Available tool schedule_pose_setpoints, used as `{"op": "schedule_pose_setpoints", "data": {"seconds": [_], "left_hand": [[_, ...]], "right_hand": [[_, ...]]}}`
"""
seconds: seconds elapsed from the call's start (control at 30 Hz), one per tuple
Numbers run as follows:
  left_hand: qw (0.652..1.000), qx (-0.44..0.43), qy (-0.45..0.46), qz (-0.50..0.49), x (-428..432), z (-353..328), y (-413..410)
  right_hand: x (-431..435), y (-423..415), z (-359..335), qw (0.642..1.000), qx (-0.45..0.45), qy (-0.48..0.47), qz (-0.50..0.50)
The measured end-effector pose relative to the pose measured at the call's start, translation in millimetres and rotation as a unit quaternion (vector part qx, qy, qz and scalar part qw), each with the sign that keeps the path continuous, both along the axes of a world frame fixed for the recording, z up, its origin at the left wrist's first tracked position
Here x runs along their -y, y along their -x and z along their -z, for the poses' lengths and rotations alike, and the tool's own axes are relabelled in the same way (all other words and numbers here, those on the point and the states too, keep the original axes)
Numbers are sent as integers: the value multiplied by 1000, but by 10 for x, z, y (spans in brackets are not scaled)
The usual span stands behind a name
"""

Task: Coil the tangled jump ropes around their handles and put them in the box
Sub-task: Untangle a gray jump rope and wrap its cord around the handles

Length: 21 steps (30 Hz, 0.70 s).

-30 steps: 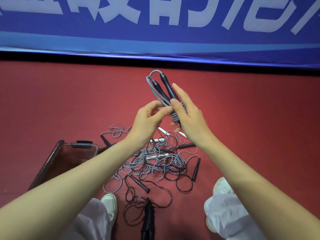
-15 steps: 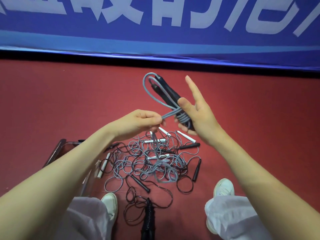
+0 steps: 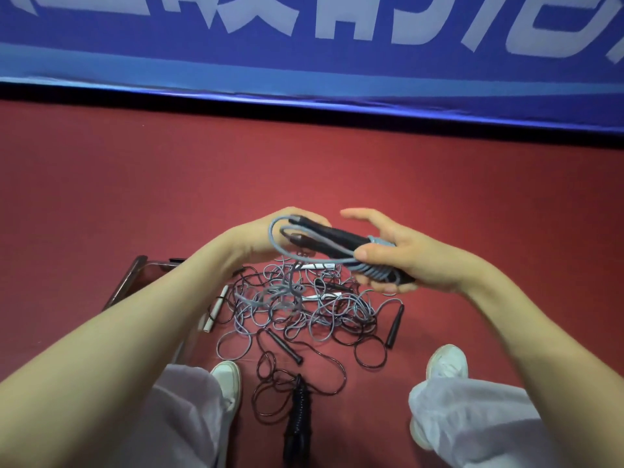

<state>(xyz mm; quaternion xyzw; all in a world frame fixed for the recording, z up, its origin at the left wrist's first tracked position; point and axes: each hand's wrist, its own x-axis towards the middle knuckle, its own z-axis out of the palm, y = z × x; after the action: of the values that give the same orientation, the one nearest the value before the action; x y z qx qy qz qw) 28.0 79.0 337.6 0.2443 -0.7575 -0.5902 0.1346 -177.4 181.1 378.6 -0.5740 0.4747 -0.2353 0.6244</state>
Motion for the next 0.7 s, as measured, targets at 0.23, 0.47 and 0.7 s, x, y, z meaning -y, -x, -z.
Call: {"op": "schedule_pose_setpoints", "data": {"seconds": [0.23, 0.47, 0.7], "left_hand": [[996, 55, -13, -67, -93, -84, 166], [971, -63, -99, -210, -300, -210, 394], [952, -66, -259, -149, -279, -202, 393]], "right_hand": [[15, -60, 59, 918, -374, 112, -75], [188, -55, 175, 737, -576, 320, 149], [244, -73, 292, 850, -311, 332, 265]]}}
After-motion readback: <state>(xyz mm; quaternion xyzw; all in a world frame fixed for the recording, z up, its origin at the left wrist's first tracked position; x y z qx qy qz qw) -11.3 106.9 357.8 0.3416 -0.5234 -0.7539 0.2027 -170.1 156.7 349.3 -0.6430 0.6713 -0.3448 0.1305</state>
